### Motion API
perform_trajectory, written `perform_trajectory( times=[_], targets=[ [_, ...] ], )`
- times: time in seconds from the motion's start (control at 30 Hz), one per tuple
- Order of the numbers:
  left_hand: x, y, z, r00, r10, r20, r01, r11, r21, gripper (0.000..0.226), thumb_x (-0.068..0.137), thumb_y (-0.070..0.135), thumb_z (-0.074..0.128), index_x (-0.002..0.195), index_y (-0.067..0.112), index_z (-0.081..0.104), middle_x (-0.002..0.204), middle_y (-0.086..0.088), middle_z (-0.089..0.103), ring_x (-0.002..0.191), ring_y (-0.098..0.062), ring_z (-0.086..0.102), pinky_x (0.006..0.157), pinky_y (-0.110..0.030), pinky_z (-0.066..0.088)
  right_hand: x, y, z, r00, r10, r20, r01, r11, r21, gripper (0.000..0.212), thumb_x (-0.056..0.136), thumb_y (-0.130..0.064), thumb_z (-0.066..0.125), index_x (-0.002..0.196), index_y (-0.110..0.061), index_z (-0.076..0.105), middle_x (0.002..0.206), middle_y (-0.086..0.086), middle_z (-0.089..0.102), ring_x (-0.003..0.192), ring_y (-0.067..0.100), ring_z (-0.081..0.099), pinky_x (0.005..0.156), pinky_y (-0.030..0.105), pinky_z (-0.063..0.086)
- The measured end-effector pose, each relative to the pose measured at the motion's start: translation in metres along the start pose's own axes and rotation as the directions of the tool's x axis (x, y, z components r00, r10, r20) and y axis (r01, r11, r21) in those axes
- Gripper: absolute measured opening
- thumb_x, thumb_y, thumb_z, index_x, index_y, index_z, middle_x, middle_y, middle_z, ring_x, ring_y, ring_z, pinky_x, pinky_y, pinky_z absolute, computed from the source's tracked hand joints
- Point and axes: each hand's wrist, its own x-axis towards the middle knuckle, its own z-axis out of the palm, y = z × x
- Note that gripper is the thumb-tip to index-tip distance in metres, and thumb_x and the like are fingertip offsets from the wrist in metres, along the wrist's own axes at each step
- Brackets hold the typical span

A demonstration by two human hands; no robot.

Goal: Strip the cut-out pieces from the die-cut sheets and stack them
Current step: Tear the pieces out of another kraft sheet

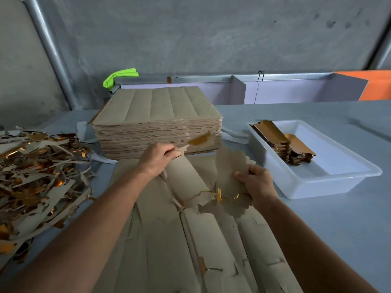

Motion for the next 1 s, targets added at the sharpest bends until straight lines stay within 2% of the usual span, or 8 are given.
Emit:
perform_trajectory(
  times=[0.17, 0.33, 0.5, 0.63, 0.8, 0.87, 0.93, 1.0],
  targets=[
    [0.009, -0.011, -0.013, 0.981, 0.114, -0.159, -0.089, 0.984, 0.155, 0.026, 0.088, 0.021, 0.065, 0.070, 0.002, 0.061, 0.060, -0.006, 0.047, 0.058, -0.023, 0.041, 0.055, -0.032, 0.026, 0.008, 0.001, -0.002, 0.982, 0.103, -0.155, -0.057, 0.959, 0.278, 0.017, 0.082, 0.001, 0.067, 0.096, -0.006, 0.061, 0.094, 0.010, 0.064, 0.083, 0.024, 0.062, 0.066, 0.033, 0.053],
    [0.011, -0.028, -0.022, 0.964, 0.222, -0.149, -0.157, 0.921, 0.357, 0.009, 0.084, 0.004, 0.066, 0.077, 0.000, 0.066, 0.072, -0.015, 0.052, 0.066, -0.029, 0.051, 0.057, -0.033, 0.031, 0.014, 0.002, -0.018, 0.919, 0.226, -0.324, -0.049, 0.879, 0.474, 0.039, 0.084, 0.001, 0.065, 0.120, -0.004, 0.052, 0.103, 0.009, 0.056, 0.094, 0.022, 0.054, 0.078, 0.034, 0.048],
    [0.005, -0.042, -0.024, 0.964, 0.258, -0.067, -0.200, 0.865, 0.459, 0.009, 0.087, 0.000, 0.061, 0.078, -0.001, 0.063, 0.071, -0.013, 0.046, 0.062, -0.024, 0.045, 0.052, -0.032, 0.032, 0.011, 0.009, -0.025, 0.927, 0.142, -0.348, 0.029, 0.896, 0.444, 0.028, 0.085, 0.000, 0.064, 0.108, -0.012, 0.053, 0.092, -0.001, 0.059, 0.082, 0.016, 0.058, 0.075, 0.031, 0.049],
    [0.002, -0.056, -0.030, 0.968, 0.252, -0.020, -0.204, 0.825, 0.528, 0.009, 0.087, -0.003, 0.060, 0.079, 0.000, 0.062, 0.070, -0.010, 0.046, 0.060, -0.025, 0.047, 0.049, -0.037, 0.040, 0.008, 0.018, -0.029, 0.936, -0.049, -0.349, 0.131, 0.967, 0.216, 0.024, 0.085, -0.001, 0.062, 0.104, -0.013, 0.055, 0.089, 0.002, 0.061, 0.080, 0.017, 0.058, 0.076, 0.036, 0.051],
    [0.001, -0.063, -0.033, 0.987, 0.159, -0.031, -0.118, 0.838, 0.533, 0.007, 0.091, 0.004, 0.057, 0.090, 0.001, 0.063, 0.081, -0.014, 0.050, 0.073, -0.030, 0.052, 0.061, -0.043, 0.045, 0.002, 0.014, -0.026, 0.922, -0.232, -0.309, 0.279, 0.953, 0.115, 0.026, 0.084, -0.002, 0.063, 0.092, -0.026, 0.056, 0.084, -0.010, 0.062, 0.078, 0.008, 0.060, 0.073, 0.034, 0.053],
    [-0.002, -0.051, -0.026, 0.996, 0.071, -0.044, -0.041, 0.877, 0.479, 0.024, 0.091, 0.012, 0.058, 0.114, 0.008, 0.062, 0.099, -0.017, 0.051, 0.090, -0.034, 0.053, 0.074, -0.041, 0.044, -0.001, 0.009, -0.019, 0.932, -0.251, -0.262, 0.296, 0.943, 0.151, 0.027, 0.084, -0.002, 0.063, 0.094, -0.027, 0.057, 0.089, -0.008, 0.064, 0.083, 0.012, 0.062, 0.073, 0.034, 0.053],
    [-0.005, -0.029, -0.014, 1.000, -0.023, -0.002, 0.020, 0.828, 0.560, 0.059, 0.087, 0.023, 0.062, 0.142, 0.020, 0.040, 0.133, -0.017, 0.039, 0.119, -0.034, 0.040, 0.098, -0.041, 0.032, -0.002, 0.004, -0.012, 0.940, -0.245, -0.239, 0.294, 0.936, 0.195, 0.025, 0.085, -0.002, 0.063, 0.099, -0.022, 0.058, 0.091, -0.005, 0.065, 0.087, 0.017, 0.062, 0.075, 0.037, 0.054],
    [-0.017, 0.006, 0.003, 0.992, 0.128, 0.002, -0.107, 0.821, 0.561, 0.081, 0.079, 0.029, 0.066, 0.149, 0.019, 0.025, 0.147, -0.014, 0.027, 0.129, -0.034, 0.028, 0.108, -0.043, 0.019, -0.002, -0.002, -0.006, 0.942, -0.245, -0.229, 0.295, 0.929, 0.223, 0.024, 0.086, -0.002, 0.062, 0.102, -0.018, 0.058, 0.091, -0.005, 0.065, 0.087, 0.016, 0.063, 0.076, 0.037, 0.054]
  ],
)
